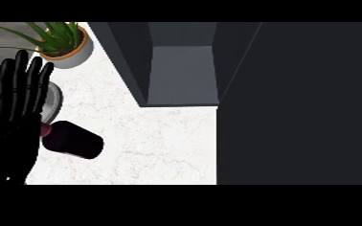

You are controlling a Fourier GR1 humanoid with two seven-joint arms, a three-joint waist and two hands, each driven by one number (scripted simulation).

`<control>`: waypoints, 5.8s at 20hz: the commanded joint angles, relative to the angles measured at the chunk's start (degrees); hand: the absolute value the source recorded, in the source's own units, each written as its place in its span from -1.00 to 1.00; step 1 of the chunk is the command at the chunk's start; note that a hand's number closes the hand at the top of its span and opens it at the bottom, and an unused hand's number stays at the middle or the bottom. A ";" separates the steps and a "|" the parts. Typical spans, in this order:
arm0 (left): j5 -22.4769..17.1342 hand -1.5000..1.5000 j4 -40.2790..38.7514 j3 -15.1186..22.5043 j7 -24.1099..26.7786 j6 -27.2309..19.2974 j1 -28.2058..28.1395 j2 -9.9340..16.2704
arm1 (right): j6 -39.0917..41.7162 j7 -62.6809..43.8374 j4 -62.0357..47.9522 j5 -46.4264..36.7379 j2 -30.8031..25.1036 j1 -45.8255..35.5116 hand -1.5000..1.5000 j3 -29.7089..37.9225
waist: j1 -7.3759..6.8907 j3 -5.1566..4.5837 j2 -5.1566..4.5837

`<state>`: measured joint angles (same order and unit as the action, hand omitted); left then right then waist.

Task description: Pick up the wine, place it into the cabinet and close the cabinet

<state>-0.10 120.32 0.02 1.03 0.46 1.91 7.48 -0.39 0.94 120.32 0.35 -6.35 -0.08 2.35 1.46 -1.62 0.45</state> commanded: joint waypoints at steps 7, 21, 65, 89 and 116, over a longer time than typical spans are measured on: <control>-11.13 -1.00 -0.07 -9.02 -3.83 -9.51 -10.93 -7.19 | 7.35 -4.24 7.00 4.01 -0.56 7.98 -1.00 -8.67 | -2.55 1.50 -0.13; -9.58 -1.00 23.15 -9.96 -28.08 -18.15 -11.31 -4.74 | 1.69 -31.24 25.33 5.65 -1.54 -1.55 -1.00 -11.36 | -1.62 1.61 -0.35; -11.55 -1.00 -2.18 -15.48 -12.62 -14.38 -13.68 -7.15 | -6.90 -62.88 30.04 8.95 -6.74 -29.80 -1.00 -1.18 | -1.45 1.58 -0.22; -18.86 -1.00 -35.65 -16.67 12.21 -9.04 -11.61 -5.09 | -8.05 -62.89 27.29 8.09 -7.95 -33.95 -1.00 -2.34 | -1.21 1.58 -0.36; -22.43 -1.00 -63.78 -17.62 29.34 -1.07 -2.38 -4.91 | -11.52 -69.38 32.20 6.89 -9.98 -35.99 -1.00 -2.57 | -0.97 1.60 -0.18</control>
<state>-23.56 55.67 -18.75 29.80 1.46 -0.78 3.94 -10.91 -60.33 142.56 3.98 -15.26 -37.49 -1.97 0.43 -0.05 0.16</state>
